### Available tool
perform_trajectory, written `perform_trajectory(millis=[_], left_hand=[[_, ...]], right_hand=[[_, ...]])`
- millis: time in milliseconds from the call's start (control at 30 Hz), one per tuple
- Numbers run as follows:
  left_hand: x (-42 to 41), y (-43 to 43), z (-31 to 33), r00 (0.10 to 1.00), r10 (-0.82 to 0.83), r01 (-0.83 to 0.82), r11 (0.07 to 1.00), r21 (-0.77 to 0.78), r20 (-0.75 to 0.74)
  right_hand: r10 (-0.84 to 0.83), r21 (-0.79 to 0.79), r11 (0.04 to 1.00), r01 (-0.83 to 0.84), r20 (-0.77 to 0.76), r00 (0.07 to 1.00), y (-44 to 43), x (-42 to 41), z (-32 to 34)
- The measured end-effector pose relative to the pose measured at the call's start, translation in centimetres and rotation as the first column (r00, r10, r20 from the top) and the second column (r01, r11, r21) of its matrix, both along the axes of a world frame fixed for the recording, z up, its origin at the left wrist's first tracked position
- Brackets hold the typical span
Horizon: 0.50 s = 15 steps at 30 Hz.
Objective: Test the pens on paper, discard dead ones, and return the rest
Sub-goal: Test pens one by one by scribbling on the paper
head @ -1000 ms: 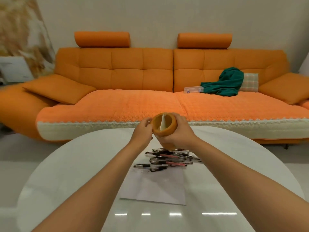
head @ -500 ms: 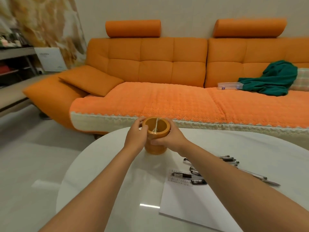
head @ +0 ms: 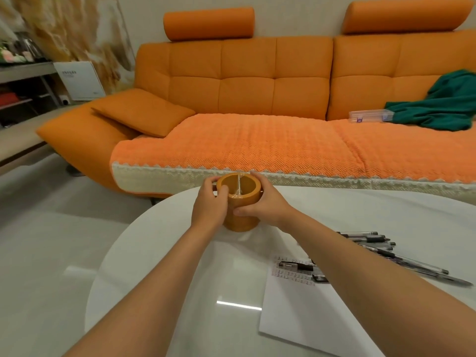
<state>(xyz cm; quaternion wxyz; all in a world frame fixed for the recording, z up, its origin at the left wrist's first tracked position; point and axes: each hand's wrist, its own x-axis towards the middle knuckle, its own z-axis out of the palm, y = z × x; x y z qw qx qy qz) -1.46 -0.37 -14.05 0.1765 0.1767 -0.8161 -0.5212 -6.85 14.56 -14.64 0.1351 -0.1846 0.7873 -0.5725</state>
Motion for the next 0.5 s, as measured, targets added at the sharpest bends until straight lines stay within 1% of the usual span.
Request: perform_trajectory(millis=[67, 167, 200, 233, 267, 300, 333, 367, 400, 433, 467, 500], left_hand=[[-0.1, 0.2, -0.4, 1.0, 0.007, -0.007, 1.0, 0.001, -0.017], [0.2, 0.4, -0.4, 1.0, -0.015, 0.016, 1.0, 0.011, -0.014], [0.3, 0.5, -0.2, 1.0, -0.009, 0.009, 1.0, -0.03, 0.002], [0.7, 0.7, 0.0, 1.0, 0.02, -0.019, 0.993, -0.116, 0.005], [1.3, 1.0, 0.3, 0.998, 0.057, -0.063, 0.973, -0.221, -0.032], [2.0, 1.5, 0.7, 0.989, 0.08, -0.116, 0.939, -0.323, -0.123], [2.8, 2.2, 1.1, 0.966, 0.076, -0.172, 0.902, -0.396, -0.247], [3.6, 3.2, 1.5, 0.933, 0.045, -0.209, 0.877, -0.433, -0.358], [4.3, 4.3, 1.8, 0.906, -0.007, -0.207, 0.866, -0.456, -0.424], [4.9, 5.6, 1.9, 0.893, -0.093, -0.147, 0.864, -0.482, -0.44], [5.4, 7.0, 1.8, 0.897, -0.206, -0.025, 0.86, -0.51, -0.391], [5.7, 8.4, 1.8, 0.906, -0.326, 0.145, 0.838, -0.526, -0.27]], right_hand=[[0.008, 0.009, 1.0, -0.008, 0.032, 0.999, 0.6, -0.1, 0.1], [0.004, 0.05, 0.999, -0.005, 0.026, 1.0, 1.4, 0.6, 0.2], [-0.009, 0.085, 0.996, 0.008, 0.015, 1.0, 1.7, 1.0, 0.3], [-0.029, 0.122, 0.992, 0.029, -0.005, 1.0, 2.2, 1.5, 0.4], [-0.049, 0.158, 0.986, 0.054, -0.037, 0.998, 3.0, 2.1, 0.5], [-0.061, 0.193, 0.978, 0.077, -0.088, 0.994, 3.9, 2.7, 0.9], [-0.066, 0.232, 0.968, 0.1, -0.151, 0.986, 5.1, 3.2, 1.5], [-0.054, 0.283, 0.952, 0.115, -0.217, 0.975, 6.5, 3.9, 2.0], [-0.025, 0.347, 0.93, 0.119, -0.265, 0.964, 8.1, 4.5, 2.4], [0.014, 0.417, 0.902, 0.112, -0.288, 0.958, 9.7, 5.1, 2.8], [0.055, 0.487, 0.868, 0.1, -0.293, 0.955, 11.2, 5.7, 2.9], [0.099, 0.559, 0.825, 0.083, -0.288, 0.953, 12.7, 6.2, 3.1]])
